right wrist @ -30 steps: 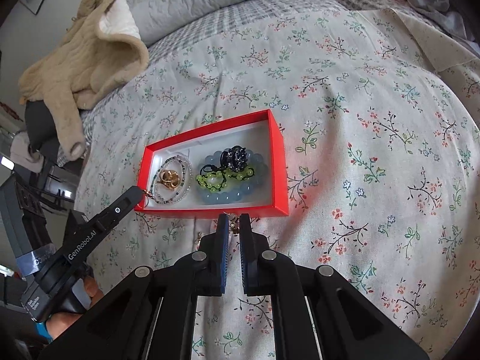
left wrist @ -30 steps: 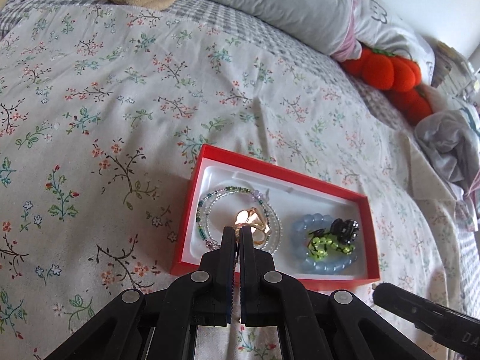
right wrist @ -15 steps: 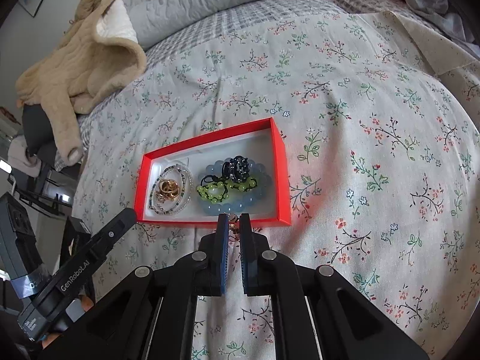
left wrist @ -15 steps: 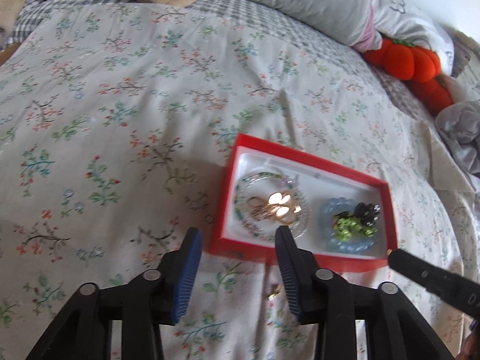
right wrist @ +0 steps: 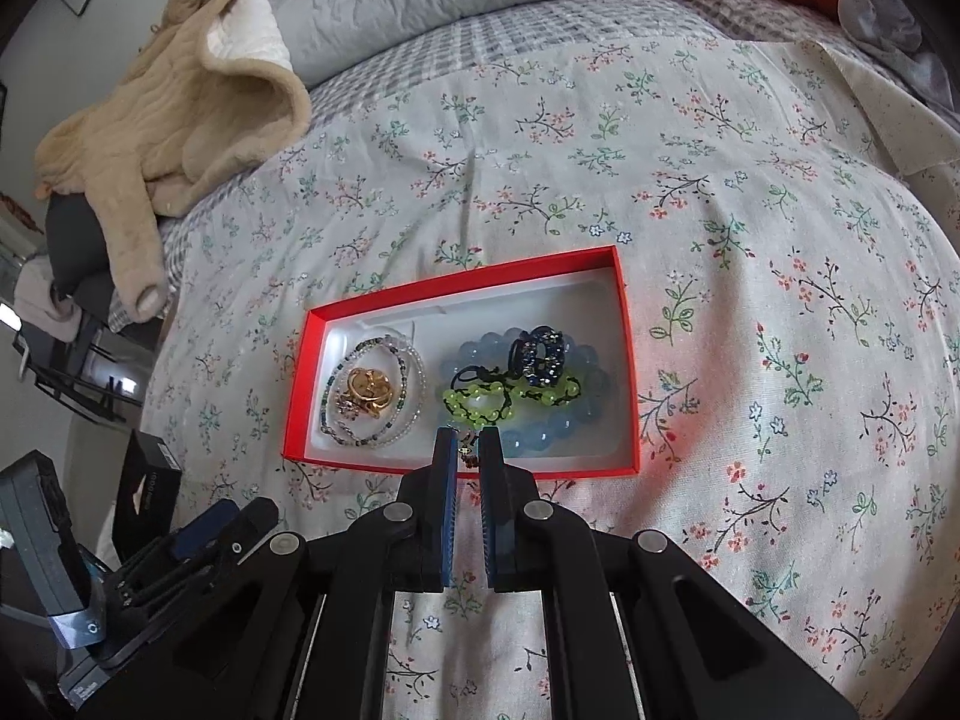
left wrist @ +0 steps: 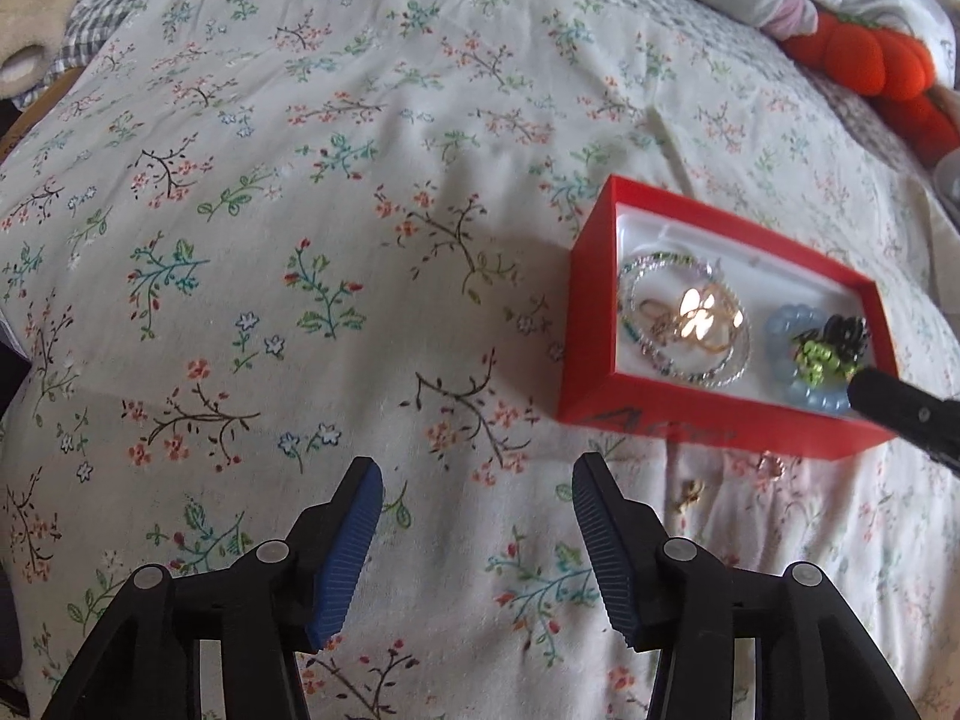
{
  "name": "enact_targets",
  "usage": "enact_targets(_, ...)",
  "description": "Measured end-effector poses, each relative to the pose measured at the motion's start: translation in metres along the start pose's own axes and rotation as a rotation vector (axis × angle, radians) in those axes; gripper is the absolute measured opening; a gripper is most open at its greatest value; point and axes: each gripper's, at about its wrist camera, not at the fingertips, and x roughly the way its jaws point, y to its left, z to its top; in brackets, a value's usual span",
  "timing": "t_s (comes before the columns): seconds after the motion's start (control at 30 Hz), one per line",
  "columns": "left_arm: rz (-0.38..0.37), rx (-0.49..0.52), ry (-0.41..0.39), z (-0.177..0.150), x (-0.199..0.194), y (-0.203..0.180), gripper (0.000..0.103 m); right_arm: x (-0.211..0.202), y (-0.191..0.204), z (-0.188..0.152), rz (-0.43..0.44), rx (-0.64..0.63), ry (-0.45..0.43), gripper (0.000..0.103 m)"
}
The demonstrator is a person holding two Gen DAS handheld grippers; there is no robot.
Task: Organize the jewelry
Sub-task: 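Open the right tool over the box to drop its earring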
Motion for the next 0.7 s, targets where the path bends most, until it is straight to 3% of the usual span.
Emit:
enact_targets(0.47, 0.01, 0.043, 0.036, -0.003, 0.008, 0.0, 0.058, 0.02, 0.016, 0.003, 0.003, -0.027, 0.016, 0.007)
enact_targets(0.7, 0.01, 0.034, 0.046, -0.002, 0.01, 0.001, 0.058, 0.012, 0.017, 0.005, 0.032, -0.014, 0.002, 0.014)
